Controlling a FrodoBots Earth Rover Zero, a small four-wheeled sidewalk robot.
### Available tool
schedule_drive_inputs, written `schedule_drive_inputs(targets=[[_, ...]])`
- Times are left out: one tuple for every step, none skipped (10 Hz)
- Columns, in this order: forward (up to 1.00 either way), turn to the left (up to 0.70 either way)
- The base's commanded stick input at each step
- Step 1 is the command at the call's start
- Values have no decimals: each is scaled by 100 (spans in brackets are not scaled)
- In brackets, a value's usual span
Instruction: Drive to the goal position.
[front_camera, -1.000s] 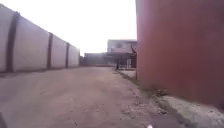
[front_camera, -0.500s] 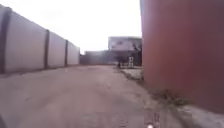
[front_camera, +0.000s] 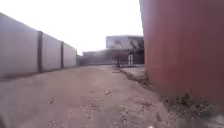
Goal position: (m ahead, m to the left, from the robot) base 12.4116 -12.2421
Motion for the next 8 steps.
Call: schedule_drive_inputs(targets=[[100, 0], [100, 0], [100, 0], [100, 0], [100, 0], [100, 0], [100, 0], [100, 0]])
